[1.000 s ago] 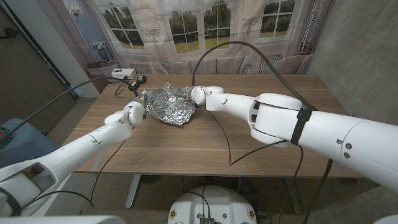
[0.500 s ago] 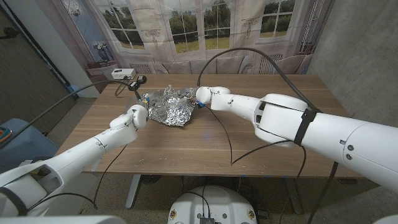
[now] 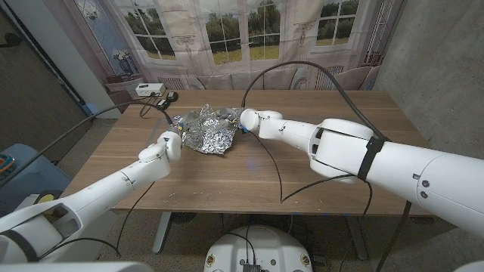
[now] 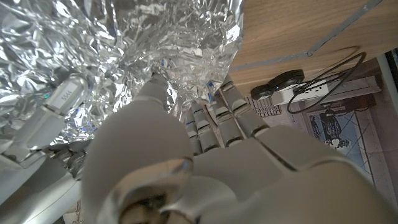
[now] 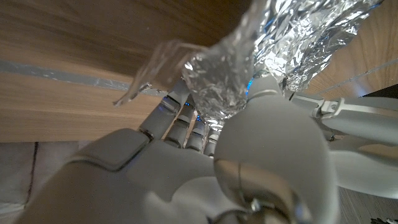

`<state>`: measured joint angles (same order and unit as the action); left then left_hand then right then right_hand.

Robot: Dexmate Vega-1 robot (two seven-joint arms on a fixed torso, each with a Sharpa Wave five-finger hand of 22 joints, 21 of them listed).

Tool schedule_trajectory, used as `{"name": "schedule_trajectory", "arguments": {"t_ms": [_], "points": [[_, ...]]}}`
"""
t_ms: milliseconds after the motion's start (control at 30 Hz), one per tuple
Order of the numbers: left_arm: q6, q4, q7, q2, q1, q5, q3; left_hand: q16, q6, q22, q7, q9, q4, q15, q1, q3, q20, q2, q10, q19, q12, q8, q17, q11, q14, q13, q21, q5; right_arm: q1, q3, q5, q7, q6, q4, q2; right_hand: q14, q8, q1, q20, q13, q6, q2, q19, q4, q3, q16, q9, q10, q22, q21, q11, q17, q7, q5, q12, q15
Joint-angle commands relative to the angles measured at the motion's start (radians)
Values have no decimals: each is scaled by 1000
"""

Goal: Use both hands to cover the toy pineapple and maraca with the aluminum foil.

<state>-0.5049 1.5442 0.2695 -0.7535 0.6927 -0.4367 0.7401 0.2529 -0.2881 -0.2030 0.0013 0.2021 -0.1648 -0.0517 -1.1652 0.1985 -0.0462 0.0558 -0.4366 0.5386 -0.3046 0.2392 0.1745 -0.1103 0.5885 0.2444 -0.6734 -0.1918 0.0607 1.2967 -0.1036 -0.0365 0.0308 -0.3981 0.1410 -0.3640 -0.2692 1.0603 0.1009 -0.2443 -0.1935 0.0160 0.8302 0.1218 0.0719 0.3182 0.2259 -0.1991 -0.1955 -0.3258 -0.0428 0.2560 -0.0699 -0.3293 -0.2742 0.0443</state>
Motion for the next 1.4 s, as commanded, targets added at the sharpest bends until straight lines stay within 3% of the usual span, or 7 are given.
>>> {"name": "schedule_trajectory", "arguments": {"t_ms": [33, 333, 600, 967, 1167, 1300, 1400], "points": [[26, -54, 191, 58, 42, -2, -20, 14, -83, -5, -1, 4, -10, -169, -80, 31, -44, 3, -94, 92, -27, 19, 2, -12, 105, 1, -60, 9, 34, -32, 34, 49, 30, 7, -1, -32, -3, 86, 57, -10, -25, 47, 35, 23, 13, 10, 4, -24, -19, -16, 8, 7, 12, -10, -8, 126], [21, -85, 297, 90, 54, -22, -18, 29, -240, -6, -6, 10, -9, -188, -188, 78, -108, 18, -229, 172, -70, 49, 11, -57, 266, 13, -152, 7, 62, -43, 25, 123, 126, 30, -5, -184, -27, 154, 114, -22, -129, 75, 164, 17, 8, 49, 11, -138, -51, -119, 26, 22, 23, 6, -53, 179], [10, -105, 360, 114, 61, -24, -18, 53, -307, -6, 4, 15, -1, -191, -210, 72, -122, 12, -284, 215, -87, 60, 24, -60, 349, 22, -207, 6, 86, -51, 3, 189, 190, 28, -17, -320, -67, 250, 115, -53, -237, 95, 167, 35, 17, 73, 39, -260, -77, -187, 43, 59, 39, 32, -125, 190], [-35, -60, 355, 93, 73, -32, -16, 50, -307, -7, -2, 18, -2, -190, -226, 69, -122, 5, -280, 202, -80, 52, 24, -62, 356, 25, -227, 5, 91, -48, -57, 233, 260, -1, -51, -309, -64, 227, 112, -65, -243, 92, 122, 6, -3, 35, 46, -244, -79, -199, 33, 50, 29, 55, -127, 175], [-93, -3, 295, 68, 73, -43, -10, -32, -249, -1, -33, 24, 28, -173, -177, 63, -68, 9, -204, 64, -37, 10, 11, -66, 238, 39, -232, 4, 123, -69, -119, 205, 143, -230, -155, -224, -31, 154, -54, -68, -193, 90, -38, -37, -46, 14, 43, -191, -46, -166, -2, 84, -12, 78, -93, 140], [-99, 58, 203, 28, 77, -9, -22, -71, -154, 17, -52, 22, 69, -74, -50, 11, 100, 5, -64, -209, 36, -36, 34, -32, -44, 57, -155, 7, 131, -89, -145, 147, 81, -343, -207, -135, -7, 90, -128, -61, -162, 85, -171, -65, -77, -7, 33, -139, -15, -116, -3, 103, -13, 78, -56, 102], [-82, 84, 170, 7, 84, 14, -36, -70, -95, 23, -59, 18, 79, -35, 6, -19, 144, -8, 15, -294, 70, -51, 30, -10, -137, 60, -114, 13, 133, -102, -158, 117, 63, -378, -223, -84, 13, 58, -151, -57, -127, 81, -221, -77, -89, -30, 28, -100, -3, -93, 4, 102, -9, 75, -34, 82]]}}
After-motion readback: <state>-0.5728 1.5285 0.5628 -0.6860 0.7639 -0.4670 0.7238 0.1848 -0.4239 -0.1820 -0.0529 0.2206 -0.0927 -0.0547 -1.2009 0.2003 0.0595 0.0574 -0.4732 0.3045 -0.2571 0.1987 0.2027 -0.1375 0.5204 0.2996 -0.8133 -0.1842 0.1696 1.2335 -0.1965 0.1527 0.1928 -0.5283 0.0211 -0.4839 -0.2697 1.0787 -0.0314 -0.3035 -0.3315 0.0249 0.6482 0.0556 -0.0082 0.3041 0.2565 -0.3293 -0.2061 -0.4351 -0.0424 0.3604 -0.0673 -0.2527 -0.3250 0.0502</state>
